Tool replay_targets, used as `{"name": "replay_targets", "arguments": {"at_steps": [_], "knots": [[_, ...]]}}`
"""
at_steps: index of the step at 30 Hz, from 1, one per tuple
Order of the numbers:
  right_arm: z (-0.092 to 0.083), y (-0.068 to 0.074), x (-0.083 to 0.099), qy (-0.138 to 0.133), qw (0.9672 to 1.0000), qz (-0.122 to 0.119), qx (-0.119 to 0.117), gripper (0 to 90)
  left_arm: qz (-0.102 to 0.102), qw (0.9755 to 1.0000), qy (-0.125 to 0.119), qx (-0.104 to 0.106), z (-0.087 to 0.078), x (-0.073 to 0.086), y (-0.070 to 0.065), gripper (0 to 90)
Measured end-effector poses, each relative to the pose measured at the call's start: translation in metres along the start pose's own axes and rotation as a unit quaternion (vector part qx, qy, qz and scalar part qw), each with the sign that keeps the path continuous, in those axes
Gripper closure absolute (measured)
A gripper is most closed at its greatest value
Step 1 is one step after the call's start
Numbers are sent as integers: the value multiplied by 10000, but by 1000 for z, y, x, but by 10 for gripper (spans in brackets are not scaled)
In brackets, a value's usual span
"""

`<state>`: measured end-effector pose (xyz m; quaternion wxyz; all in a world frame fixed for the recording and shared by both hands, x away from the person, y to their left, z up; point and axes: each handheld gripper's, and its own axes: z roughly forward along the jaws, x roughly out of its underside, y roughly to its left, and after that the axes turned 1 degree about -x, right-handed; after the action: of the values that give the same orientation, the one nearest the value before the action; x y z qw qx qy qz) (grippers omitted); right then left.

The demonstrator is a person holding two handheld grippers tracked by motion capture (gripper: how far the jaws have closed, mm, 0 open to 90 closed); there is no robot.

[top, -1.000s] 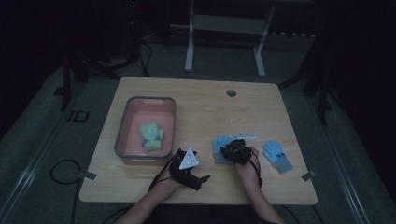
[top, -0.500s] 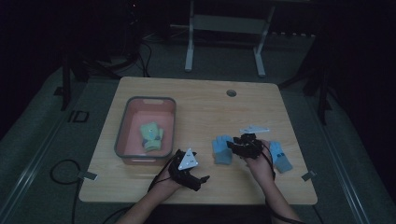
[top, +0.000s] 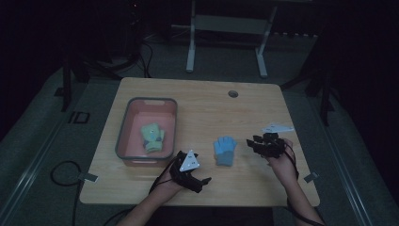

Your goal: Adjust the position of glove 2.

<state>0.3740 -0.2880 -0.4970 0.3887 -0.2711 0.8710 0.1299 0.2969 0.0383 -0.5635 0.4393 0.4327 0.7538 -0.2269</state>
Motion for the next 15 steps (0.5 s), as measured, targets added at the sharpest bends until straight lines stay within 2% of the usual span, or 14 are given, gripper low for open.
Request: {"name": "replay_targets", "arguments": {"at_steps": [4, 15], "knots": [[-9, -17, 8, -6, 9999, 138, 51, 601, 3, 10000, 16, 29, 1, 0, 0, 21], [-32, -59, 30, 127, 9993, 303, 196, 600, 6, 10000, 29, 57, 2, 1, -1, 21]]}}
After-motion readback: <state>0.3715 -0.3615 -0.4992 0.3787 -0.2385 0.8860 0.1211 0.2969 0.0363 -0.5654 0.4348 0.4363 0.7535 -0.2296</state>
